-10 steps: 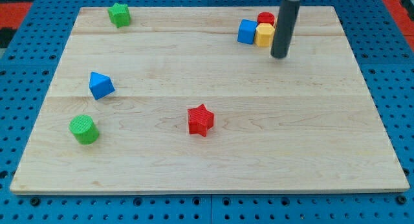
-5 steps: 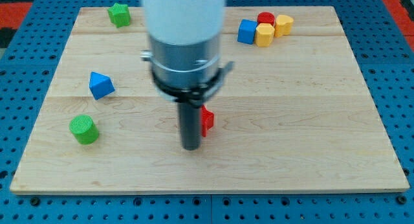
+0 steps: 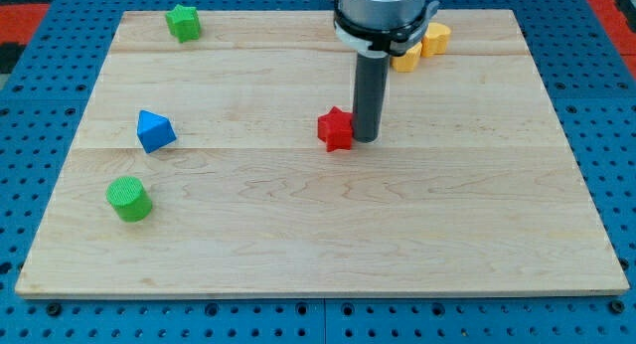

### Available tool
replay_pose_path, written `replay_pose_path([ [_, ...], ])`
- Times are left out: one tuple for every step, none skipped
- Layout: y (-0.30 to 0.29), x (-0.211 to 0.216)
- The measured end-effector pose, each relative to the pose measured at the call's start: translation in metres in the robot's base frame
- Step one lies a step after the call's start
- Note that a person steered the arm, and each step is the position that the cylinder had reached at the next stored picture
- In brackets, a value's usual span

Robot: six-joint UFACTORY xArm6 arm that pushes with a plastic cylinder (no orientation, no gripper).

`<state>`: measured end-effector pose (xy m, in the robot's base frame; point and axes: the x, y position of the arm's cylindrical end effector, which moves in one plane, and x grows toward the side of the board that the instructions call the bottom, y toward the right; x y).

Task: Slide red star closer to the group of blocks

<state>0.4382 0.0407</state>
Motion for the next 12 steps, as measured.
replay_pose_path([
  [-0.005, 0.022],
  [-0.045, 0.025],
  [-0.053, -0.003],
  [-0.029, -0.019],
  [-0.013, -0.034],
  [-0.006, -0.058],
  [0.001, -0.082],
  [0.011, -0.092],
  [0.015, -0.095],
  [0.026, -0.095],
  [0.047, -0.095],
  [0.074, -0.095],
])
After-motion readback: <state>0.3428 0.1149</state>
